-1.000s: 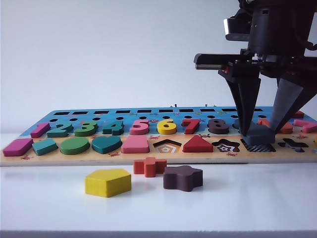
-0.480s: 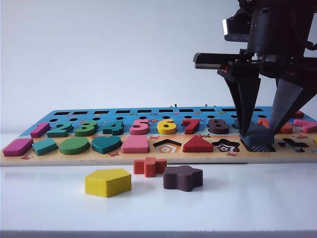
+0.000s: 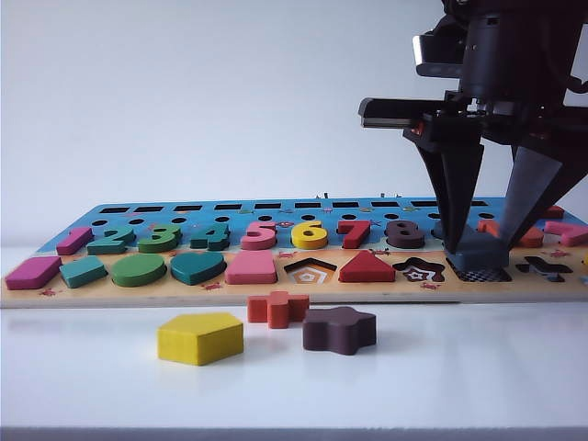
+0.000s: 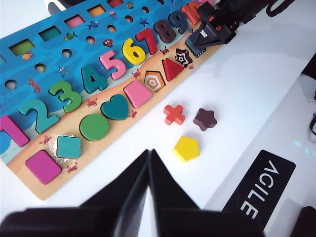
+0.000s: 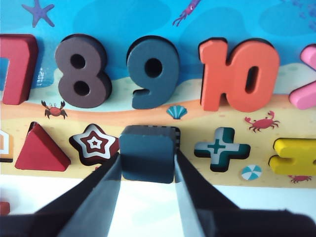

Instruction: Insert the cube into the slot.

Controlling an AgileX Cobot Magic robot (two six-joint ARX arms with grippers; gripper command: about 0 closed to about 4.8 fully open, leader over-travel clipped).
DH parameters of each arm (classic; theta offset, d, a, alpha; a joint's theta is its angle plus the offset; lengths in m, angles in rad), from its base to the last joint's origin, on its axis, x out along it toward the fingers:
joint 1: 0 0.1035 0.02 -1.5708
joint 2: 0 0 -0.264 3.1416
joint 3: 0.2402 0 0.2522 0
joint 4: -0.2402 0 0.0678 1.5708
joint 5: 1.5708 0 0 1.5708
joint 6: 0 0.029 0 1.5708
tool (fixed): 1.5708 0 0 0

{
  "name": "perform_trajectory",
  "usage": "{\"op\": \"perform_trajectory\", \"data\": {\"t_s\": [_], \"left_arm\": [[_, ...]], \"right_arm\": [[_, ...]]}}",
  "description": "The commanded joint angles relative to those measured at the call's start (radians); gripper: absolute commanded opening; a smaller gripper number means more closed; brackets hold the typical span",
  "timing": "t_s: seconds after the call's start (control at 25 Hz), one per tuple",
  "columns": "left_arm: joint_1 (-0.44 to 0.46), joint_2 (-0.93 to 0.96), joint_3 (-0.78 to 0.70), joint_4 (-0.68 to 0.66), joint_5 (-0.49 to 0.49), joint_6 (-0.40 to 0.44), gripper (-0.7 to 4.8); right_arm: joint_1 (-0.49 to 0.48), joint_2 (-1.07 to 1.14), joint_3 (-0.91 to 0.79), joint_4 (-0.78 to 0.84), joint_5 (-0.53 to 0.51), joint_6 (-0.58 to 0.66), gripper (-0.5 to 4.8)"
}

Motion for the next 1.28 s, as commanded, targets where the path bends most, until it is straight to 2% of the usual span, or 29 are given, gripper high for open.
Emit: {"op": "perform_trajectory", "data": {"t_s": [0.04,0.68,1.28], "left_arm": [[0.002,0.001,0.004,0.021,0.008,0.001,0.07],[0.002,0.001,0.004,0.021,0.008,0.001,0.07],[0.002,0.001,0.004,0.021,0.008,0.001,0.07]], "right_arm": [[0.001,-0.001,0.001,0.003,0.001,-0.001,0.35],[-0.003,-0.001,0.001,-0.004,-0.001,0.0,0.25],[-0.03,0.018,0.001,0.01,-0.051,-0.002,0.25]]}}
